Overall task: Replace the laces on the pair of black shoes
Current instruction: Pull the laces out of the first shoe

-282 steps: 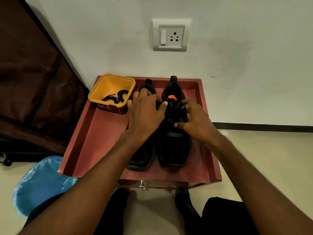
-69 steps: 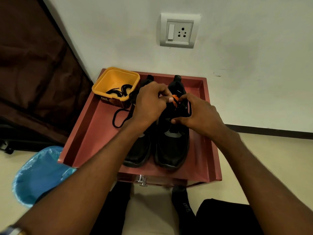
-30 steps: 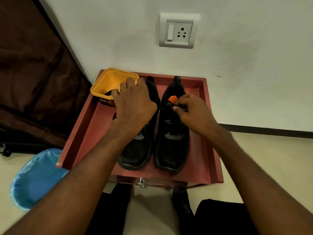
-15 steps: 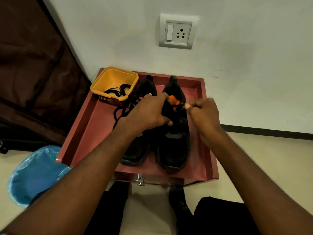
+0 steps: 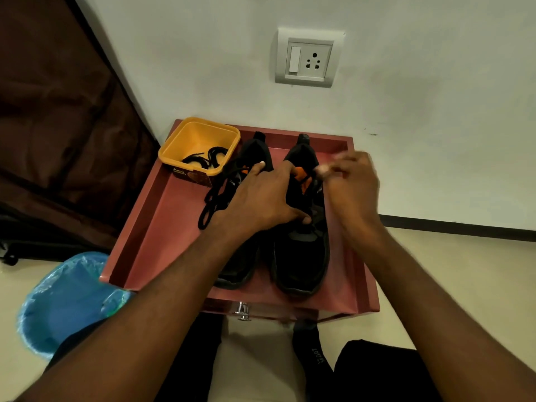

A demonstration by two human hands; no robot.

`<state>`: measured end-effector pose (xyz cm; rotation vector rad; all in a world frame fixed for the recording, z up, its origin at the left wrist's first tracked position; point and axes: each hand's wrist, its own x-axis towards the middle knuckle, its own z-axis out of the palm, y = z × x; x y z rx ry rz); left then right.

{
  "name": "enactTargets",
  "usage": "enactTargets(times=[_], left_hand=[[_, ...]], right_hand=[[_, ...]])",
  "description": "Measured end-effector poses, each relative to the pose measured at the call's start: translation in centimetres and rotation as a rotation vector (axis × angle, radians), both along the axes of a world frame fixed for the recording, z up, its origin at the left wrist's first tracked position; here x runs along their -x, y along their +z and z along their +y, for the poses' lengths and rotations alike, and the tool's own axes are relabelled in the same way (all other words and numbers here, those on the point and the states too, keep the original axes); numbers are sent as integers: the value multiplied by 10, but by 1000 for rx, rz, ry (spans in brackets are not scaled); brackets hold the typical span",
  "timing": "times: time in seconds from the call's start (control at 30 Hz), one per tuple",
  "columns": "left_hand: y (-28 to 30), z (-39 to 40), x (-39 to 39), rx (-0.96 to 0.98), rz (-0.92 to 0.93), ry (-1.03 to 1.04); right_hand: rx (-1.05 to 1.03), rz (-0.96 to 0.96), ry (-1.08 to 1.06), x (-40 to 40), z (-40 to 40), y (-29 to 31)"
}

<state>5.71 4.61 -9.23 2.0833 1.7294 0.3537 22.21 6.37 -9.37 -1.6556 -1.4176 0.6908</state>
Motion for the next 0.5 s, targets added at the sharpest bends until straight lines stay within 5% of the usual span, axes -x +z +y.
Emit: enactTargets(times=[0.07, 0.1, 0.13, 0.3, 0.4, 0.5], left_hand=[[-3, 3, 2, 32, -14, 13], [-7, 5, 3, 39, -18, 11], [-12, 7, 3, 40, -18, 7], [-17, 10, -2, -32, -35, -36], [-14, 8, -1, -39, -36, -56], [-12, 7, 2, -38, -7, -60]], right_hand=[[145, 466, -165, -4, -7, 5], [167, 534, -189, -4, -12, 4], [124, 465, -170, -3, -15, 2], [-169, -594, 266, 2, -3, -4], [22, -650, 399, 2, 6, -11], [-49, -458, 235, -1, 9, -10]])
